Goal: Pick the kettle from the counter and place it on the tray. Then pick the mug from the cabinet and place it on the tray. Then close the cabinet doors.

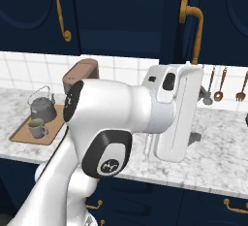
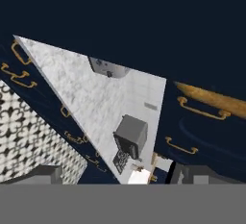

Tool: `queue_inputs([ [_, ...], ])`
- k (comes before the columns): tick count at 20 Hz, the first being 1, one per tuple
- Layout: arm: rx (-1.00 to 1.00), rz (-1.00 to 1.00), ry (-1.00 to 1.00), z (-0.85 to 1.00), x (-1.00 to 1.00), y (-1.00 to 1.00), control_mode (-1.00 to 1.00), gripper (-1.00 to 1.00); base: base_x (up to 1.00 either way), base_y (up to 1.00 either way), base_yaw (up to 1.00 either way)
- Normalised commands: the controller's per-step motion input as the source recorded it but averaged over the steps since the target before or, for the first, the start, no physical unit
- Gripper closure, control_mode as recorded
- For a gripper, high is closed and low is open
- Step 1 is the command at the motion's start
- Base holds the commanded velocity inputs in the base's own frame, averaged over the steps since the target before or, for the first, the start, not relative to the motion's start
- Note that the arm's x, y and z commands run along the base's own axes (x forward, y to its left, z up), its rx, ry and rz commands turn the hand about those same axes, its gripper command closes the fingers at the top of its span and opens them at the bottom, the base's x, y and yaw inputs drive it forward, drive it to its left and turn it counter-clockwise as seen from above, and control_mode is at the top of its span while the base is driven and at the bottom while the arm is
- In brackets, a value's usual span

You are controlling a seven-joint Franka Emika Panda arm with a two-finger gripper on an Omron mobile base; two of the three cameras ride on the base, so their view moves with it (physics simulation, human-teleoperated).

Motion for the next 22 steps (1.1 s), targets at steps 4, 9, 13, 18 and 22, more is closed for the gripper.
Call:
queue_inputs([
  [4,0.00,0.04,0.17,-0.03,0.73,0.01,-1.00,-1.00,0.00,0.00,0.00],
  [9,-0.01,0.11,0.09,-0.03,0.68,0.23,-1.00,-1.00,0.00,0.00,0.00],
  [13,-0.04,0.19,0.07,-0.05,0.74,0.49,-1.00,-1.00,0.00,0.00,0.00],
  [18,-0.01,0.21,0.04,-0.06,0.73,0.57,-1.00,-1.00,0.00,0.00,0.00],
  [22,-0.04,0.23,0.01,-0.07,0.66,0.70,-1.00,-1.00,0.00,0.00,0.00],
])
